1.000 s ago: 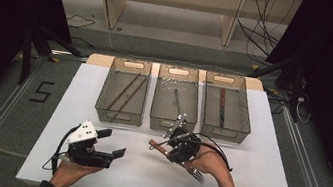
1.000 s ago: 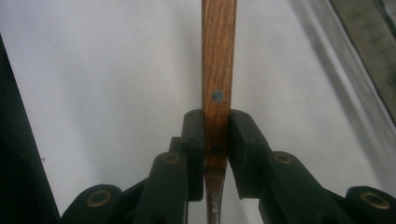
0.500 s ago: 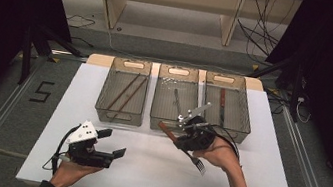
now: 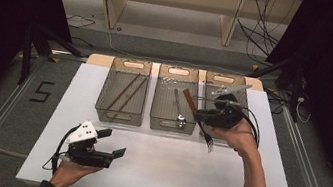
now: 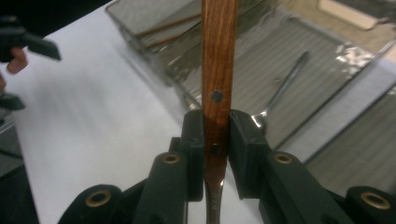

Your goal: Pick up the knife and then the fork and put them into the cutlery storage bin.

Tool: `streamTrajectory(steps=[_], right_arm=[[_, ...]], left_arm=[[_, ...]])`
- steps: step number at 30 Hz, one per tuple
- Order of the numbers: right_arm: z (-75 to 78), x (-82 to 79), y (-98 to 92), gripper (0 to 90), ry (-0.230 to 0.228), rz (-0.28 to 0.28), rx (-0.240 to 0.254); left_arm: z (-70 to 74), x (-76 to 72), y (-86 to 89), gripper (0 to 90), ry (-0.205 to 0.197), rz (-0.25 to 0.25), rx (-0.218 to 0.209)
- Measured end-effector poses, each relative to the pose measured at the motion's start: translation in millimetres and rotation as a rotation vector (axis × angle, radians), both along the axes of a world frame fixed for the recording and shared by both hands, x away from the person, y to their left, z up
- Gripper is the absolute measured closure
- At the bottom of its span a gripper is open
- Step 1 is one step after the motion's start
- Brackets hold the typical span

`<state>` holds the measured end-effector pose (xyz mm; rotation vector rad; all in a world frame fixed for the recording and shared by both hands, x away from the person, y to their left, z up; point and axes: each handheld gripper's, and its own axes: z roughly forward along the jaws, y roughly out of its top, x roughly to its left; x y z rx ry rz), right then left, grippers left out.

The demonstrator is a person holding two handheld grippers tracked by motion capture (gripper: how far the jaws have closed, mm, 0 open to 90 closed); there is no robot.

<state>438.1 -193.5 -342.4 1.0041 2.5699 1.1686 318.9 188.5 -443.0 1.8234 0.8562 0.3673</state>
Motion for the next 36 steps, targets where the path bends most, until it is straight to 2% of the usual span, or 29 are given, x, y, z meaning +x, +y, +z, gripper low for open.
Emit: streamTrajectory(steps=[10,14,19,31,36], right_arm=[[15.4,20.0,-24.1,77.3,-0.043,-0.128,0.057],[18.8,25.2,-30.2,77.3,-0.053,-0.168,0.088],[24.0,32.0,-37.6,77.3,-0.071,-0.21,0.101],[22.1,49.1,-61.9,77.3,-0.072,-0.329,0.126],[19.8,56.7,-70.5,77.2,-0.074,-0.385,0.122]], left_arm=[[0.0,0.1,0.2,15.9,0.0,0.0,-0.001],[0.1,0.0,0.1,16.0,-0.001,0.0,-0.001],[0.3,-0.2,0.3,16.0,0.0,0.001,-0.002],[0.1,0.0,0.0,15.9,0.0,0.0,-0.002],[0.1,-0.1,0.0,15.9,0.0,0.001,-0.003]])
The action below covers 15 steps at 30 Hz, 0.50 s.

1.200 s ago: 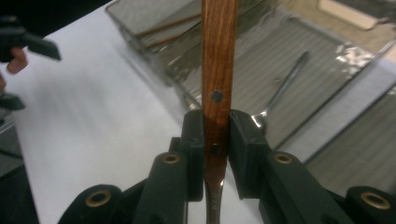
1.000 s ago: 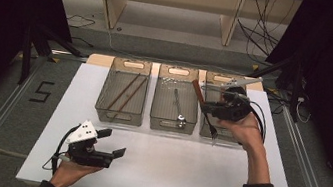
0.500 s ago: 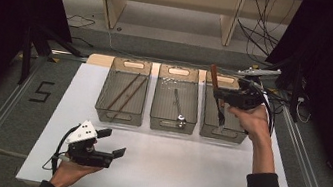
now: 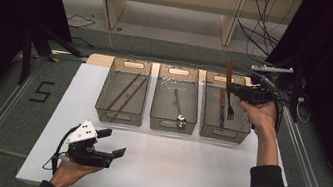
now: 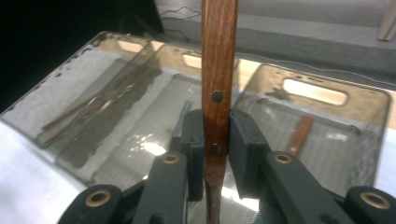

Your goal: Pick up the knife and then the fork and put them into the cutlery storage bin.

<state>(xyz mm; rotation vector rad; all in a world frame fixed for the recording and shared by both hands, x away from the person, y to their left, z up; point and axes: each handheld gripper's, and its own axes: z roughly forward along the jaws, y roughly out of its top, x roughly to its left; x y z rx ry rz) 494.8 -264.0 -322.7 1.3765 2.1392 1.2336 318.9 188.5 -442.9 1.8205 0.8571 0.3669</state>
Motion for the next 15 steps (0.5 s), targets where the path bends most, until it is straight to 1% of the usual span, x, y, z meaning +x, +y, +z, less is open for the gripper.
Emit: streamTrajectory(steps=[5,10,15], right_arm=[[-5.7,6.0,-5.7,77.2,0.001,-0.044,-0.015],[-9.9,11.0,-8.5,77.2,0.007,-0.075,-0.03],[-15.8,13.6,-9.4,77.2,0.012,-0.091,-0.037]], left_arm=[[0.0,0.1,0.3,15.9,-0.002,0.0,0.0],[-0.1,0.1,0.1,16.0,0.001,-0.002,0.001],[0.0,0.0,0.2,16.0,0.0,-0.001,0.001]])
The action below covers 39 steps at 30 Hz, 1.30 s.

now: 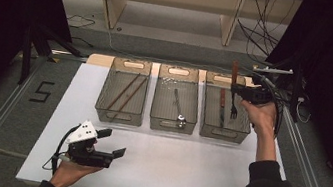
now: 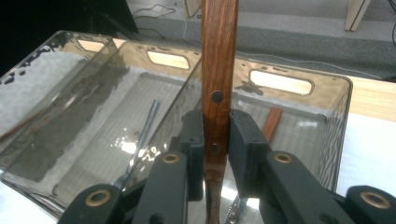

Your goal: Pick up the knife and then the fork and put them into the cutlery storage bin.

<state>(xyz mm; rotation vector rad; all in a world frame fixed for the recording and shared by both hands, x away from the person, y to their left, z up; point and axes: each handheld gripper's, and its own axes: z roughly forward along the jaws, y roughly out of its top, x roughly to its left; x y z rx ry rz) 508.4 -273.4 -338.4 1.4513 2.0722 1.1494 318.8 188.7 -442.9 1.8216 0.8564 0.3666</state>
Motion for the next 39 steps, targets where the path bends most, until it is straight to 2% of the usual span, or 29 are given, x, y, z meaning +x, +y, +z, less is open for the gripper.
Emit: streamTrajectory(steps=[8,18,28,31,33,36,39], right_arm=[[-14.3,2.9,-4.9,77.2,0.025,-0.03,-0.006],[-22.8,2.0,-6.0,77.1,0.037,-0.04,-0.007],[-37.9,3.3,-7.3,77.1,0.076,-0.06,-0.004],[-39.1,5.1,-5.3,76.8,0.079,-0.077,-0.023],[-40.7,7.0,-4.0,75.5,0.088,-0.078,-0.026],[-42.0,8.3,-3.0,68.9,0.093,-0.092,-0.003],[-41.1,8.7,-1.7,61.9,0.1,-0.098,-0.006]], left_arm=[[-0.2,0.3,0.0,15.9,0.002,-0.002,0.001],[-0.1,0.3,-0.2,15.9,0.002,-0.002,0.001],[0.0,0.4,0.0,16.0,0.003,-0.003,0.002],[-0.1,0.4,-0.2,16.0,0.002,-0.003,0.002],[0.1,0.2,-0.1,15.9,0.002,-0.003,0.002],[0.1,0.5,0.5,16.0,0.002,-0.003,0.003],[0.1,0.1,0.3,16.0,0.003,-0.002,0.001]])
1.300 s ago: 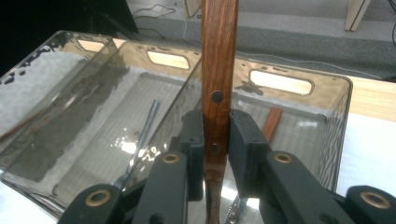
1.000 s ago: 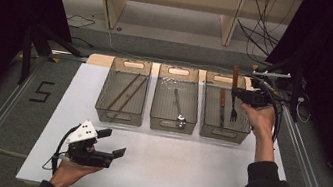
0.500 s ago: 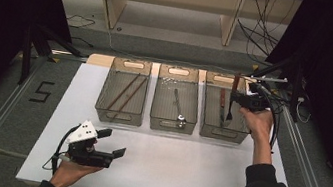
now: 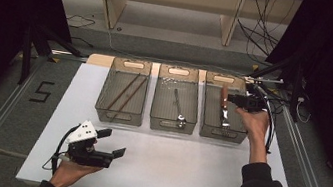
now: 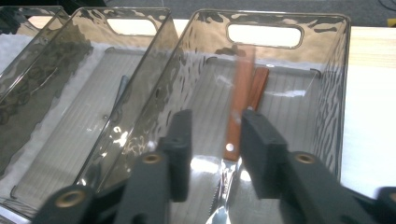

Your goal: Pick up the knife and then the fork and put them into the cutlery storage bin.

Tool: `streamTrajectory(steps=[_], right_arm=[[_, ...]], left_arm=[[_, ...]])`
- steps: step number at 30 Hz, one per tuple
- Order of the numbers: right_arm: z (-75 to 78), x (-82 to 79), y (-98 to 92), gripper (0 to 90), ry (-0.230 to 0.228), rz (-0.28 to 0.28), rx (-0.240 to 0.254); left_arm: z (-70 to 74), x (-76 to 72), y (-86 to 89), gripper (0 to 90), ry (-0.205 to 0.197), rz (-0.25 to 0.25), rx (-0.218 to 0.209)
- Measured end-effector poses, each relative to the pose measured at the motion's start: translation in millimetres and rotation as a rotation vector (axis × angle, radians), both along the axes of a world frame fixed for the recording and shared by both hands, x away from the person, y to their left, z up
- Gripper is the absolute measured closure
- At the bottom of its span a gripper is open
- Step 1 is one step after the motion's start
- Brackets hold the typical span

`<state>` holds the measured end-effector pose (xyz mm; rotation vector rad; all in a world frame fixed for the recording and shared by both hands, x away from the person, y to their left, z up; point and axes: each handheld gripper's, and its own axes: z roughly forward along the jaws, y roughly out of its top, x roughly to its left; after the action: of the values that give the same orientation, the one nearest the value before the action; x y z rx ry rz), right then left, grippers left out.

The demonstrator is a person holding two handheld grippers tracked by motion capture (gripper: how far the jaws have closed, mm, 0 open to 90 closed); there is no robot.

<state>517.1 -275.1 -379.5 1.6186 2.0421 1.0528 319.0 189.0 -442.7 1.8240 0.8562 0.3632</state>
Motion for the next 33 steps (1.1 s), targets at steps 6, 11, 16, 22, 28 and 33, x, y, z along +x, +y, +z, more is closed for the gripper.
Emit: streamTrajectory(steps=[6,11,16,22,28,33], right_arm=[[3.6,-2.3,2.1,48.5,0.0,0.012,0.007],[6.8,-8.2,7.3,39.6,0.002,0.049,0.019],[13.4,-21.5,15.4,33.1,-0.039,0.1,0.046],[20.0,-42.5,23.5,28.0,-0.085,0.16,0.085],[21.1,-65.8,33.4,24.8,-0.117,0.213,0.093],[20.0,-84.9,42.2,24.3,-0.148,0.259,0.076]], left_arm=[[-0.1,0.1,-0.4,16.0,0.0,-0.001,0.001],[0.0,0.1,-0.3,15.9,0.0,0.0,0.001],[-0.2,0.0,-0.6,16.0,0.0,0.0,0.001],[-0.3,0.0,-1.1,15.9,0.002,0.001,-0.001],[-0.2,0.1,-1.1,15.9,0.006,0.0,-0.003],[-0.1,0.1,-0.9,15.9,0.006,0.0,-0.002]])
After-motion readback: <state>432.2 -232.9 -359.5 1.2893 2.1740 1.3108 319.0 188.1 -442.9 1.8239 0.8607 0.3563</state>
